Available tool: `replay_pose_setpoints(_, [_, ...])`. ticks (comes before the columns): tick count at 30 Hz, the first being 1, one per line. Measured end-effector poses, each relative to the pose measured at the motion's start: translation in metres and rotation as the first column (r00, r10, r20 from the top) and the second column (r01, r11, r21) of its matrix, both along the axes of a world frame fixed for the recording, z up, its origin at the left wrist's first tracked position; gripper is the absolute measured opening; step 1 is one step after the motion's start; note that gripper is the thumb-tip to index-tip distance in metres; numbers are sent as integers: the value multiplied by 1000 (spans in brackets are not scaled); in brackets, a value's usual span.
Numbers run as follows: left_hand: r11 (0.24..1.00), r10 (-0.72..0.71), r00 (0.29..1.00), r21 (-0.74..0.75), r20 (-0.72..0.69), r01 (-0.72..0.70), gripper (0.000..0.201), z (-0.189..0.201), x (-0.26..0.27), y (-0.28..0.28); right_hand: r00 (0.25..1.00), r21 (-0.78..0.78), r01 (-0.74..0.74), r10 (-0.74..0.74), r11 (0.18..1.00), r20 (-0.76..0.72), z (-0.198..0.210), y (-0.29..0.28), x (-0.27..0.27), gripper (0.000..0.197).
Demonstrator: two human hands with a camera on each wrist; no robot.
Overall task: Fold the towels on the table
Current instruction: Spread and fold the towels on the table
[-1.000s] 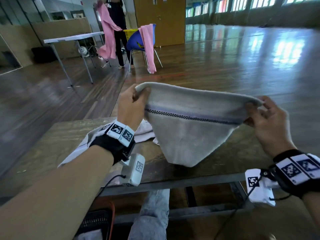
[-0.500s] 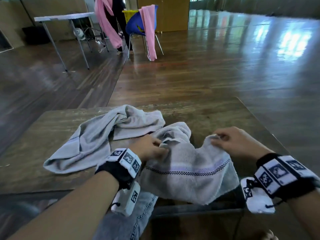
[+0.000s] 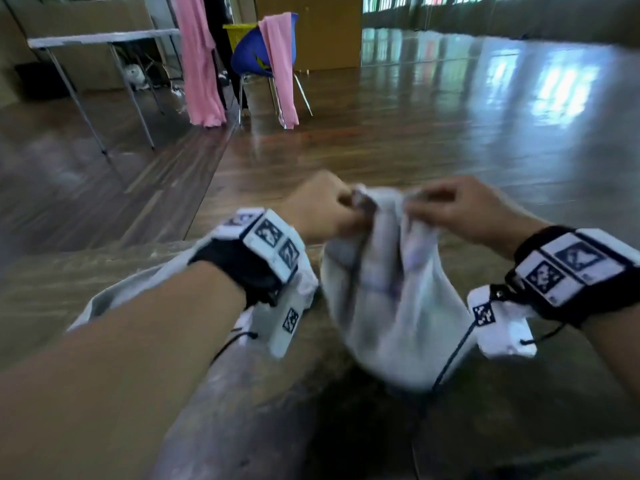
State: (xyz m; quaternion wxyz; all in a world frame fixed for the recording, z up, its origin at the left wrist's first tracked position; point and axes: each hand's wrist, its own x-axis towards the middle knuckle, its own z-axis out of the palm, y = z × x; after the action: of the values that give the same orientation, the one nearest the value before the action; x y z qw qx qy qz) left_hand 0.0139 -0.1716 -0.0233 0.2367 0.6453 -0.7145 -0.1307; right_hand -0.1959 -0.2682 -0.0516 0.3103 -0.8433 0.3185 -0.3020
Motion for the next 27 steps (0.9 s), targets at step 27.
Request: replay_pose_setpoints(27, [932, 329, 933, 109, 142, -345, 22, -127, 70, 47, 870, 138, 239, -149, 961, -471, -73, -38, -73, 19])
